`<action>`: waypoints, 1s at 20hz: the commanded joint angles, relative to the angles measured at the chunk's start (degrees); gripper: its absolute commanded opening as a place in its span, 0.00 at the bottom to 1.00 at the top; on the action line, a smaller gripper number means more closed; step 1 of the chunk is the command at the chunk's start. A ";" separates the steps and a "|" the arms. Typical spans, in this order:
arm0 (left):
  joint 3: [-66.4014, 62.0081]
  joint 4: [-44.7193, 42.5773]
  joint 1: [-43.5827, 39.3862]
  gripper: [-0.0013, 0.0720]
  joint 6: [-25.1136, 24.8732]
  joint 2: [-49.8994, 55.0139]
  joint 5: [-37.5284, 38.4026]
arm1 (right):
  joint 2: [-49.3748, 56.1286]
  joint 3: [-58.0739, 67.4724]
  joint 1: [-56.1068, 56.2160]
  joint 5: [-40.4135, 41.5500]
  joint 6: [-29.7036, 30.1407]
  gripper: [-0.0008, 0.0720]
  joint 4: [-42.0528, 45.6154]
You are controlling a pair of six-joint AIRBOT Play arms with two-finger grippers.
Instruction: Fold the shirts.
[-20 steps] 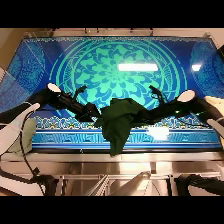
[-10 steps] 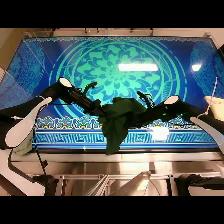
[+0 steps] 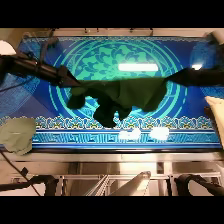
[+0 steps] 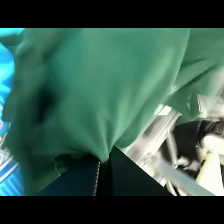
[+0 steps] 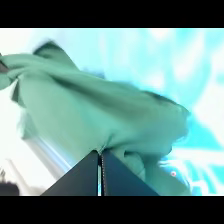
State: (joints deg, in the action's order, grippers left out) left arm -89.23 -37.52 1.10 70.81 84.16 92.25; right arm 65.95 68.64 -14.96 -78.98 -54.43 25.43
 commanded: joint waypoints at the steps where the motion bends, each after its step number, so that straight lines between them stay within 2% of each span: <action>1: -5.29 0.13 5.51 0.05 1.75 -8.15 -0.55 | -7.21 6.62 -10.38 0.04 -1.38 0.04 -4.85; 5: -8.83 0.09 5.97 0.05 1.73 -13.62 -0.92 | -9.90 6.64 -9.88 -0.39 -1.29 0.04 -6.84; 8: -9.99 0.15 5.95 0.05 2.19 -16.55 -0.59 | -9.99 6.64 -9.35 -3.87 -1.29 0.05 -10.29; 11: -9.84 -0.31 5.95 0.06 2.14 -17.33 -0.37 | -9.16 6.43 -5.33 -3.13 -1.27 0.05 -8.09; 14: -9.84 -0.59 5.97 0.06 2.03 -13.18 1.07 | -4.07 6.14 2.03 0.79 -1.31 0.05 -2.97; 15: -9.84 -1.62 5.97 0.06 1.66 -11.08 2.38 | -1.57 6.14 4.48 1.88 -1.31 0.16 -1.70; 16: -9.84 -4.33 5.97 0.06 1.70 -8.94 3.39 | 1.33 6.14 6.64 2.51 -1.33 0.41 -0.92; 17: -9.84 -7.96 5.97 0.07 1.81 -6.60 4.26 | 4.07 6.14 8.13 2.49 -1.33 0.43 -0.74; 18: -9.84 -11.56 5.97 0.20 1.88 -4.37 4.11 | 6.84 6.14 8.81 2.49 -1.29 0.44 -0.50; 19: -9.84 -14.60 5.99 0.46 2.16 -2.45 3.78 | 9.18 6.14 8.87 2.47 -1.29 0.44 -0.50; 20: -9.84 -16.63 6.21 0.49 2.47 -0.37 3.45 | 11.30 6.14 8.41 2.45 -1.29 0.44 -0.24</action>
State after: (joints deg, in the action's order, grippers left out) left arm -99.00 -46.30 7.11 72.88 78.43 94.96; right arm 71.16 74.81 -8.43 -77.14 -55.72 23.75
